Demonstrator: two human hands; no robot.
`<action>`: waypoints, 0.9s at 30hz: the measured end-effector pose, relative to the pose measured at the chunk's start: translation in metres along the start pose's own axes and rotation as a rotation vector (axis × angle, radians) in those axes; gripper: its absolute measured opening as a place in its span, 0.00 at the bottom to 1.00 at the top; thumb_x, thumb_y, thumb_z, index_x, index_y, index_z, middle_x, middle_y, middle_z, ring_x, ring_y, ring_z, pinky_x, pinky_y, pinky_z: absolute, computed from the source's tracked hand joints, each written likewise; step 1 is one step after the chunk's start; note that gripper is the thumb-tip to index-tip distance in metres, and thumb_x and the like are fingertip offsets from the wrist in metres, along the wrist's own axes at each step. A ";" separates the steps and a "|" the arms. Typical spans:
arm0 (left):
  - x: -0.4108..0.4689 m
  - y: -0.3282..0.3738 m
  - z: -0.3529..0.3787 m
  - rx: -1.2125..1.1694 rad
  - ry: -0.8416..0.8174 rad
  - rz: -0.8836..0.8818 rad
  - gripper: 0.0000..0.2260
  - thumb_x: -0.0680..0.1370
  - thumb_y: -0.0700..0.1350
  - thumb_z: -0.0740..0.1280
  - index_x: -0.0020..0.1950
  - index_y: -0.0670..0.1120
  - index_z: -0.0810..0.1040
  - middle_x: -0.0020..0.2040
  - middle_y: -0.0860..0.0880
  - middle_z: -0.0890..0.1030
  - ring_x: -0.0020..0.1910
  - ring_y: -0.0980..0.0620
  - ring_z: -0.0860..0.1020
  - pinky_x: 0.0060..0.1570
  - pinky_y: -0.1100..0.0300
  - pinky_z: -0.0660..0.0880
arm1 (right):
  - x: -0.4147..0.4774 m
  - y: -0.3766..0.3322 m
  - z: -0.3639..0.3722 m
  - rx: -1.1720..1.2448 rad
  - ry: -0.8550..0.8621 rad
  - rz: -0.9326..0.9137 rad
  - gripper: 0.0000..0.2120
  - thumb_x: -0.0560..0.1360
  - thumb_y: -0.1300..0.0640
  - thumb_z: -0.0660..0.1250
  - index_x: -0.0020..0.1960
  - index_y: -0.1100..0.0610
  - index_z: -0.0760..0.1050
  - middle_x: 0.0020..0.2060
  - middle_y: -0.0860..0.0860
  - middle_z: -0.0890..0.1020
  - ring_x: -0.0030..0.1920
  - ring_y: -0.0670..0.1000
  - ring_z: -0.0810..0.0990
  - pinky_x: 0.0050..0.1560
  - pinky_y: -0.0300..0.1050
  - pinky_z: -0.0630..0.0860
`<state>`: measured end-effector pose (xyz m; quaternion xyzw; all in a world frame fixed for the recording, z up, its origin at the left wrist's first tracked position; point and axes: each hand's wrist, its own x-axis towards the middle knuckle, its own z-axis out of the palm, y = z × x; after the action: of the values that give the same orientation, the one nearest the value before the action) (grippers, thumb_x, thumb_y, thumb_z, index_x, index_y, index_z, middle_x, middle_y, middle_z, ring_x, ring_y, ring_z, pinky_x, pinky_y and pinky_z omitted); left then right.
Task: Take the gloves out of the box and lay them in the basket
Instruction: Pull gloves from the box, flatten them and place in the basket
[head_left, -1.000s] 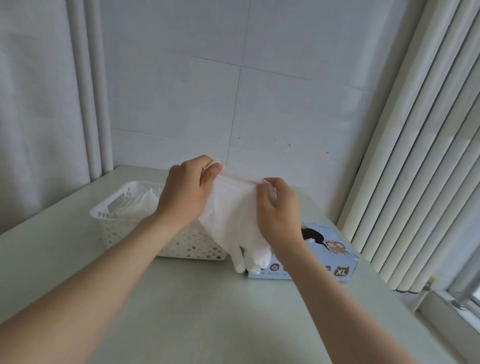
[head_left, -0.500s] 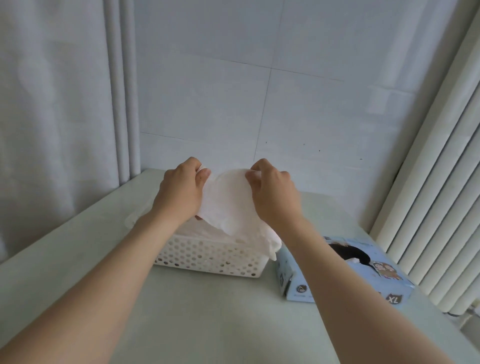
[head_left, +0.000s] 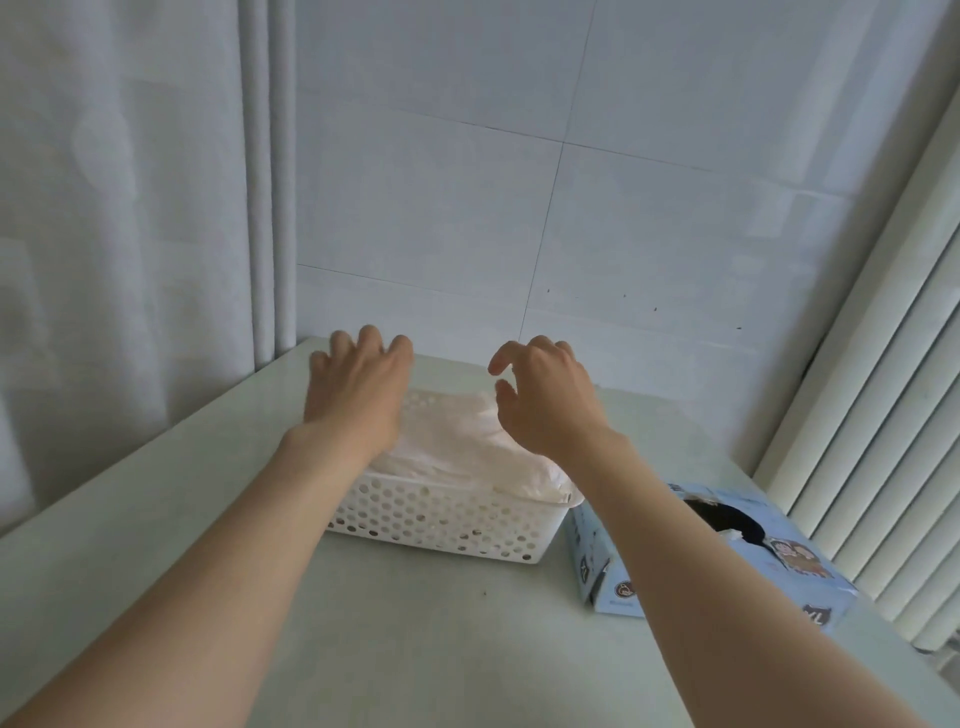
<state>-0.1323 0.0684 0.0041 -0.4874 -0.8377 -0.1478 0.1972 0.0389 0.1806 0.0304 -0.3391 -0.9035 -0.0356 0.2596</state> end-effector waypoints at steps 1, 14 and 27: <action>0.000 0.004 -0.004 -0.046 -0.047 0.078 0.18 0.83 0.43 0.66 0.71 0.52 0.69 0.66 0.47 0.72 0.65 0.41 0.70 0.59 0.48 0.69 | -0.003 -0.001 -0.009 0.061 -0.068 -0.004 0.15 0.83 0.53 0.66 0.68 0.50 0.78 0.57 0.53 0.80 0.63 0.57 0.76 0.57 0.48 0.72; -0.024 0.047 -0.028 -0.473 -0.794 0.152 0.43 0.67 0.75 0.56 0.81 0.62 0.64 0.77 0.57 0.69 0.71 0.51 0.73 0.70 0.50 0.69 | -0.038 0.004 -0.016 0.121 -0.525 0.053 0.28 0.75 0.45 0.76 0.72 0.51 0.77 0.64 0.50 0.81 0.64 0.52 0.79 0.62 0.50 0.80; -0.019 0.048 -0.017 -0.277 -0.827 0.075 0.18 0.83 0.52 0.49 0.63 0.51 0.75 0.66 0.46 0.78 0.59 0.46 0.76 0.58 0.50 0.70 | -0.035 -0.008 -0.001 0.115 -0.645 0.094 0.18 0.83 0.48 0.57 0.38 0.57 0.69 0.37 0.51 0.74 0.34 0.51 0.72 0.36 0.45 0.70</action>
<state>-0.0782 0.0697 0.0129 -0.5573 -0.8003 -0.0437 -0.2170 0.0566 0.1535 0.0152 -0.3590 -0.9230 0.1368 -0.0196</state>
